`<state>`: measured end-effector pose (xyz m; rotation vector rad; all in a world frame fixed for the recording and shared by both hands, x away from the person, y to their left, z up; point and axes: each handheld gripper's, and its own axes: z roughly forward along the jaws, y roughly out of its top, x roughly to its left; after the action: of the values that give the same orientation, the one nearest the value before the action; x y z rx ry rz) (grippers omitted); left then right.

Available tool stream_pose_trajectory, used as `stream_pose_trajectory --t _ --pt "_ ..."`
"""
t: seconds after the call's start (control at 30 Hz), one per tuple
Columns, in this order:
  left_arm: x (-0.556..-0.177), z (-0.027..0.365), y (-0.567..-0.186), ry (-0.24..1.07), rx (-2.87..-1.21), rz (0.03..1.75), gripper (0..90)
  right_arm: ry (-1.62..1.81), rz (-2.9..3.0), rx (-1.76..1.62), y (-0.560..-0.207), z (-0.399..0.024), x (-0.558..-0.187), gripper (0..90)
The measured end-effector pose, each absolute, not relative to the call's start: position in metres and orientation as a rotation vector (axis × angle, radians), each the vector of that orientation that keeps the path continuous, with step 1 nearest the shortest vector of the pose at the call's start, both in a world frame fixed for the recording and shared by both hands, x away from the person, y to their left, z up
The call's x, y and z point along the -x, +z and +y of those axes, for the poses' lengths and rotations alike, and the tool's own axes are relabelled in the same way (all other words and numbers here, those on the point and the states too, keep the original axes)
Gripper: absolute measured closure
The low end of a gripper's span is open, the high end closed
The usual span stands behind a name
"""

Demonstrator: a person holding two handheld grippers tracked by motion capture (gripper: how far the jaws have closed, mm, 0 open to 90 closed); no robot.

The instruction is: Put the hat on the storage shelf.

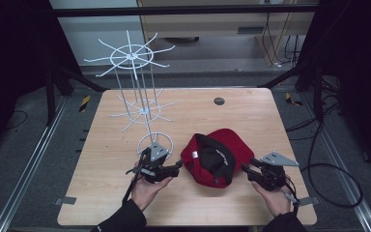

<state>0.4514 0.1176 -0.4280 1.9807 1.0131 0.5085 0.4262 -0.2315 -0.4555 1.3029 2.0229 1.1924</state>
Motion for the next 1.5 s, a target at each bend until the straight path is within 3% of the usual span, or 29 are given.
stream_pose_trajectory --t 1.03,1.37,1.5 --pt "-0.497 0.045 -0.451 0.478 -2.098 1.075 33.3 1.169 2.025 -1.319 -0.461 -0.237 -0.428 57.7" --pt "-0.506 0.045 -0.460 0.416 -2.112 1.133 42.8 1.187 2.050 -1.307 -0.463 -0.231 -0.434 58.8" --pt "-0.507 0.047 -0.463 0.382 -2.117 1.139 47.5 1.211 2.055 -1.291 -0.461 -0.228 -0.436 64.2"
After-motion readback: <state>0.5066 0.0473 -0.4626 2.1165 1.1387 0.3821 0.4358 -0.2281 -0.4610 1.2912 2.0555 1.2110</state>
